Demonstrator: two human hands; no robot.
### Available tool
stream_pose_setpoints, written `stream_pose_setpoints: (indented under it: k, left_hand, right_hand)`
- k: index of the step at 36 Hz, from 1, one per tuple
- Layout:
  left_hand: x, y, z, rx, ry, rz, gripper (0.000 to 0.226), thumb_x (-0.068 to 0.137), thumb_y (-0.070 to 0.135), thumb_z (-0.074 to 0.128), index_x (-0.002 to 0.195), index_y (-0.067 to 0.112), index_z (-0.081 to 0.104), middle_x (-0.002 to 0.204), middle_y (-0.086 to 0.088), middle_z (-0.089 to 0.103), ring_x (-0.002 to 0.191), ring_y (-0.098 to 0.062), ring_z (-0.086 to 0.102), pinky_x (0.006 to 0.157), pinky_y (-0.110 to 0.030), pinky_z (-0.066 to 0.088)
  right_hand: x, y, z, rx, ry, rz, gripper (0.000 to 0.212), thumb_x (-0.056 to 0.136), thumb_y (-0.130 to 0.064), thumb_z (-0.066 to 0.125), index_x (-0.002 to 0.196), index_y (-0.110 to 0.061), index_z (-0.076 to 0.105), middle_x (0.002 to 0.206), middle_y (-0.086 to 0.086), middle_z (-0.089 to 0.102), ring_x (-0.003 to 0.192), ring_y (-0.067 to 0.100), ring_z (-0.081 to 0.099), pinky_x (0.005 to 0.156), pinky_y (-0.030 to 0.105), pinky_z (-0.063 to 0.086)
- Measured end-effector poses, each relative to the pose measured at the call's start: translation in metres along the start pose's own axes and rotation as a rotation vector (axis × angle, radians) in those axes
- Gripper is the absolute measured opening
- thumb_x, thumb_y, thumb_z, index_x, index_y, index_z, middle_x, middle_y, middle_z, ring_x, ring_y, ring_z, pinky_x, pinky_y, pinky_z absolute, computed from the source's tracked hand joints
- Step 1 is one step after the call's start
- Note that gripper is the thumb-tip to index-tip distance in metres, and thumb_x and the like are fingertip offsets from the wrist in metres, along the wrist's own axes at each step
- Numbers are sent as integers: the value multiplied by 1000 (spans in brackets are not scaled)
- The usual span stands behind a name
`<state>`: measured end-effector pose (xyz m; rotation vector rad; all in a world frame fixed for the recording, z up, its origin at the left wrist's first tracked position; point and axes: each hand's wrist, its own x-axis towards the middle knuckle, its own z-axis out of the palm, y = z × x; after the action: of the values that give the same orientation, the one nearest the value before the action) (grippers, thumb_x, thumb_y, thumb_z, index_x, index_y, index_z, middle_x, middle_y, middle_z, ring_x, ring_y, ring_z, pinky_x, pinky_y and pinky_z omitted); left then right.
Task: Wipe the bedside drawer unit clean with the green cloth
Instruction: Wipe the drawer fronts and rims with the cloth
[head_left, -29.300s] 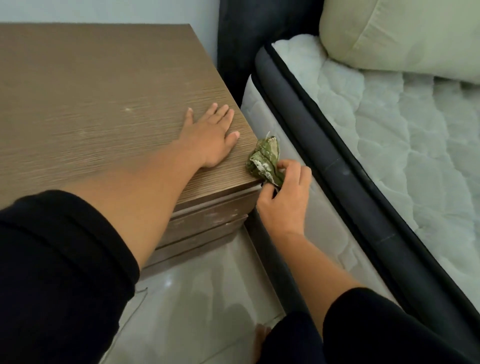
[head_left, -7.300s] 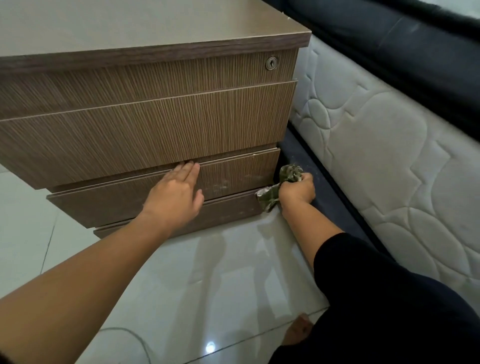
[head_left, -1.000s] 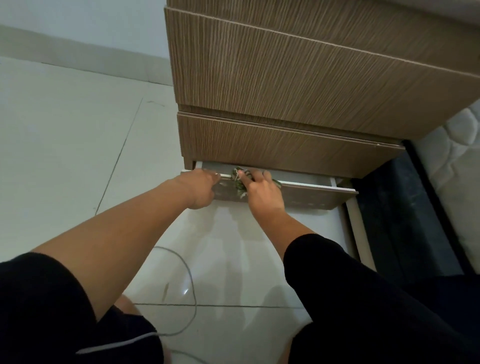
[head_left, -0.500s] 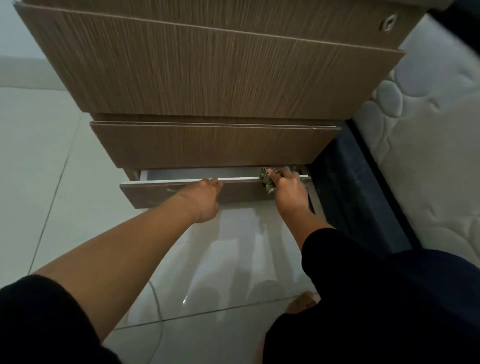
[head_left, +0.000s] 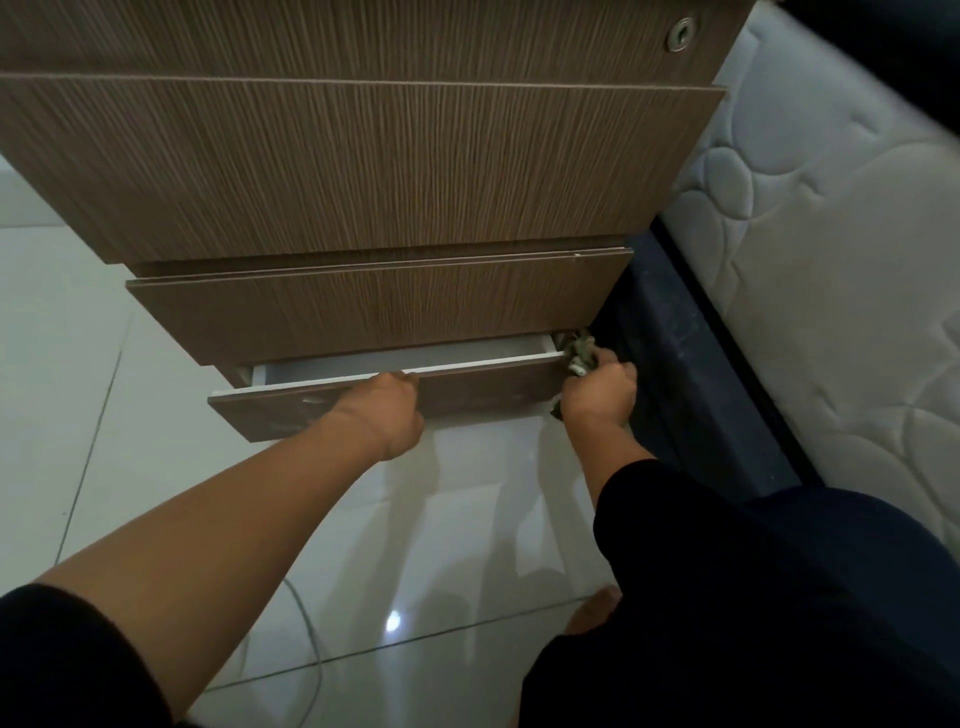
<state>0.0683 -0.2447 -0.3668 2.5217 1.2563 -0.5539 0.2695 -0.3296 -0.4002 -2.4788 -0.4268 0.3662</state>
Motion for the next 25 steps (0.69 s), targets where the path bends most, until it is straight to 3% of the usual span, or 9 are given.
stream_pose_setpoints:
  k: [2, 4, 7, 11, 13, 18, 22, 25]
  left_hand:
    - [-1, 3, -1, -4, 5, -23, 40, 93, 29, 41, 125, 6, 49, 127, -17, 54, 116, -33, 53, 91, -34, 45]
    - [-2, 8, 0, 1, -21, -47, 39, 94, 30, 41, 122, 5, 51, 124, -18, 56, 114, -33, 54, 89, -34, 45]
    - [1, 14, 5, -20, -70, -65, 48, 95, 34, 39, 130, 3, 44, 134, -20, 48, 123, -33, 47, 99, -35, 40]
    - [3, 22, 9, -46, -127, -58, 61, 98, 33, 35, 146, 0, 20, 154, -17, 19, 141, -31, 22, 113, -35, 22]
    - [3, 24, 10, -31, -122, -55, 62, 99, 32, 32, 147, -2, 15, 155, -19, 15, 143, -32, 16, 115, -34, 16]
    - [8, 25, 14, -42, -156, -65, 65, 100, 35, 31, 149, 1, 6, 157, -19, -8, 146, -34, -5, 117, -39, 9]
    - [15, 23, 12, -38, -159, -58, 65, 100, 35, 32, 150, 4, 5, 156, -20, -16, 145, -33, -9, 117, -40, 11]
    - [19, 20, 8, -36, -165, -50, 63, 100, 34, 32, 150, 5, 7, 155, -20, -18, 145, -33, -9, 116, -40, 12]
  right_hand:
    - [-3, 3, -4, 154, -39, 266, 46, 88, -12, 57, 133, -15, 48, 131, 16, 46, 115, 34, 53, 94, 36, 46]
    - [0, 10, -4, 266, -161, 420, 43, 89, -15, 54, 131, -10, 48, 126, 18, 53, 110, 34, 57, 93, 40, 51]
    - [5, 8, -2, 465, -339, 499, 36, 92, -9, 46, 127, -4, 46, 120, 20, 56, 103, 34, 60, 88, 44, 53]
    - [10, 0, 1, 537, -412, 529, 36, 92, -9, 40, 126, -16, 50, 118, 14, 60, 83, 25, 59, 56, 31, 47]
    - [13, 1, 6, 537, -413, 539, 37, 92, -10, 38, 125, -22, 51, 118, 12, 61, 83, 25, 59, 51, 28, 43]
    - [19, -4, 16, 603, -423, 532, 45, 93, -12, 34, 131, -33, 47, 121, 11, 60, 96, 26, 61, 55, 28, 46]
    - [28, -6, 25, 600, -431, 508, 48, 93, -12, 33, 132, -37, 44, 122, 10, 59, 100, 27, 61, 75, 36, 53]
    - [31, -9, 28, 635, -437, 507, 48, 94, -12, 33, 135, -37, 43, 123, 10, 59, 96, 27, 61, 72, 36, 52]
